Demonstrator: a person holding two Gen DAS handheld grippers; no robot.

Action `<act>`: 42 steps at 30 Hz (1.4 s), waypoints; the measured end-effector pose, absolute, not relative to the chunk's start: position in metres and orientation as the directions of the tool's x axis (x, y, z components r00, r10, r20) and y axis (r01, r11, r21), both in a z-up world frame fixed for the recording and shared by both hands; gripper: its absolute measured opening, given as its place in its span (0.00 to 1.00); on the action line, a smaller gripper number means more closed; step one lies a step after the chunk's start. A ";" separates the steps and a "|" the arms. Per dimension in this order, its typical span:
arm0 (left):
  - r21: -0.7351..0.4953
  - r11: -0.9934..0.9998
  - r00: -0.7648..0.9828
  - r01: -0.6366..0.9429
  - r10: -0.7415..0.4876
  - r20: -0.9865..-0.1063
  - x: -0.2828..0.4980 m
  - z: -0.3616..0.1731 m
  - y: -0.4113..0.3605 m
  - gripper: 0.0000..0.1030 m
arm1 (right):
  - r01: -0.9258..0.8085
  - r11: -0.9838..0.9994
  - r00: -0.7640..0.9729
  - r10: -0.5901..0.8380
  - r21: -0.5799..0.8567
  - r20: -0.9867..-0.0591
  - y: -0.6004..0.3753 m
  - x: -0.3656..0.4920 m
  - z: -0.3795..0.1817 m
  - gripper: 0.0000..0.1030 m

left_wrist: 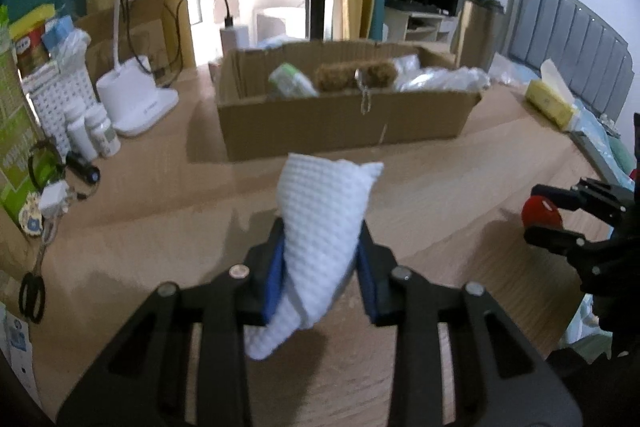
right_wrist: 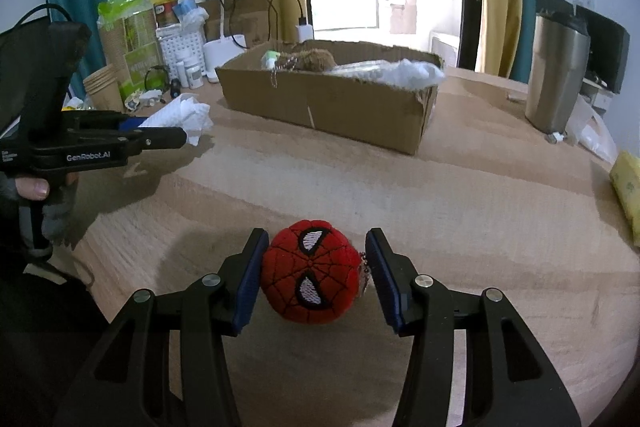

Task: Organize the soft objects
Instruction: 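Carry the paper towel in the left gripper and Spider-Man plush in the right gripper over the box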

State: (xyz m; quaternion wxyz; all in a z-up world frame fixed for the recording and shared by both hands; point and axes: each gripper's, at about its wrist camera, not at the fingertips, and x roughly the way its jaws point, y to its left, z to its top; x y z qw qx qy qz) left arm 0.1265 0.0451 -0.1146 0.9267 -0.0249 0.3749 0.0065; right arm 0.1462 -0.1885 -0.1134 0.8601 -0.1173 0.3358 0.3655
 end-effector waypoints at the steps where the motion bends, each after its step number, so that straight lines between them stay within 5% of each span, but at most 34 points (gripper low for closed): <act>1: -0.037 0.999 0.726 -0.032 -0.002 -0.688 0.127 -0.112 0.046 0.32 | -0.708 0.705 0.511 0.552 0.041 -0.659 -0.188 0.147 -0.112 0.52; 42: -0.088 0.996 0.863 -0.005 -0.040 -0.504 0.175 -0.055 0.079 0.32 | -0.736 0.668 0.619 0.602 -0.105 -0.505 -0.130 0.207 -0.034 0.52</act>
